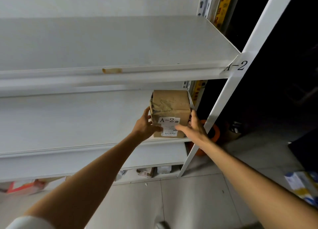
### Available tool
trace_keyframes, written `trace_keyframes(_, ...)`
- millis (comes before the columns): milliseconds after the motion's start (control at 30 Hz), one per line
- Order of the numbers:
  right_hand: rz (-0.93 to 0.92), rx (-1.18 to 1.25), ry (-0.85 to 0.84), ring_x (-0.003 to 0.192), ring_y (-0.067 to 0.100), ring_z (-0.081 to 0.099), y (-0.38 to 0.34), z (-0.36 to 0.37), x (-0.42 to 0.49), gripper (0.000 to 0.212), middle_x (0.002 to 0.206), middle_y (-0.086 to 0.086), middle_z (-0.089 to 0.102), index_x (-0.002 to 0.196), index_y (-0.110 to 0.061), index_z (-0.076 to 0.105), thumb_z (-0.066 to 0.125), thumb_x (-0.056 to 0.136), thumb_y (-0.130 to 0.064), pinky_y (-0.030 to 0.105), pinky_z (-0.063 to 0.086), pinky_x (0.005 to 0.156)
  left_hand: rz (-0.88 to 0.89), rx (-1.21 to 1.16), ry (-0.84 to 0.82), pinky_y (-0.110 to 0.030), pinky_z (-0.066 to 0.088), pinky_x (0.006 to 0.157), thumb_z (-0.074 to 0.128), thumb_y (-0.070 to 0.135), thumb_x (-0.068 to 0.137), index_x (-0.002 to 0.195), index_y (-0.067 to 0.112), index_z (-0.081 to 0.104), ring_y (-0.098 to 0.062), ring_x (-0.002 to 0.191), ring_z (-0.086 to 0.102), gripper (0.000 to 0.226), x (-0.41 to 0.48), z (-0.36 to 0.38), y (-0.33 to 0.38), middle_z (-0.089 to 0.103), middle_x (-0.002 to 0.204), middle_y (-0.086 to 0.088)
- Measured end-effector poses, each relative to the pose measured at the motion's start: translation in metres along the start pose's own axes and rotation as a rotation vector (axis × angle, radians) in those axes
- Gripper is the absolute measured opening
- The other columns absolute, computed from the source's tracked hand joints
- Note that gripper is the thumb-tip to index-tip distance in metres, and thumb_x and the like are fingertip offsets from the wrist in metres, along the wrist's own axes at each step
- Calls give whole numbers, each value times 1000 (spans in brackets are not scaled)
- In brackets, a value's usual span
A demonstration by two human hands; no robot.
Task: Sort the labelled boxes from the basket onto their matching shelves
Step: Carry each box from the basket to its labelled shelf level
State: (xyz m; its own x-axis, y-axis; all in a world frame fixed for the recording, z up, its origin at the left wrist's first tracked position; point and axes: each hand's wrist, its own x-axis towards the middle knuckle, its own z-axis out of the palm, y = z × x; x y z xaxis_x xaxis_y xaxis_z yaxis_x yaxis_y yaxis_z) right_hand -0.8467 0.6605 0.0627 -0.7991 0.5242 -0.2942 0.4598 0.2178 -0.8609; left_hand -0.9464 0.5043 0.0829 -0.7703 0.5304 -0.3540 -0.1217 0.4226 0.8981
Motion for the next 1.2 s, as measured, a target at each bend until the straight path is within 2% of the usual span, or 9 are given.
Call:
trace_keyframes(67,25,-20,6,132,22,41,-1,-3,5,98,145,2,42,154,-22,4,72,83,-27,30,32,103,8,42,-22,-48,49,96,71,-7,76,150,24,20,-35,125,51,95,10,2,4,48,140,-15)
trace_keyframes(167,48,-58,56,140,27,32,-2,-10,10,106,155,5,30,154,-22,-2,73,80,-35,45,29,115,26,81,-49,-50,47,99,70,-6,76,149,24,20,-36,128,48,94,14,12,8,47,141,-17)
trace_keyframes(233,69,-102,61,143,27,27,1,-17,12,107,157,5,25,154,-19,-7,72,82,-31,42,25,117,48,117,-63,-48,47,97,69,-6,77,149,23,20,-37,129,46,92,14,21,6,46,142,-17)
trace_keyframes(367,79,-244,83,130,28,46,-1,-28,15,90,142,9,45,148,-13,12,74,82,-16,37,43,104,104,301,-46,-46,48,97,69,0,81,149,19,18,-36,126,50,87,16,29,8,48,141,-17)
trace_keyframes(533,42,-482,132,118,28,54,-10,-29,6,73,135,15,47,136,-10,21,71,83,-13,32,51,90,128,610,-21,-38,50,90,70,7,83,147,9,21,-33,117,54,81,8,18,15,50,136,-18)
trace_keyframes(667,-40,-956,190,122,33,49,-35,-19,-18,94,142,23,35,149,-2,3,70,85,-16,35,49,86,199,799,2,-37,52,88,68,10,85,147,11,28,-29,111,58,74,-18,-13,19,54,133,-15)
trace_keyframes(833,-225,-1393,143,122,36,46,-88,14,-50,67,135,22,41,140,-1,32,65,86,-24,42,43,96,215,989,106,-35,48,86,61,9,87,141,17,41,-28,113,57,58,-69,-76,18,56,133,-8)
trace_keyframes(1033,-543,-1266,-160,116,33,48,-159,100,-89,40,128,14,46,123,-7,43,58,89,-22,37,40,84,87,976,302,-32,49,85,63,12,86,136,22,48,-25,110,60,52,-158,-174,-8,59,130,-5)
trace_keyframes(1200,-842,-1221,-471,113,32,51,-209,213,-151,51,129,14,47,132,-9,41,59,90,-31,35,44,86,-111,960,485,-35,52,86,62,12,85,134,23,50,-25,106,60,52,-261,-255,-50,61,125,-5)
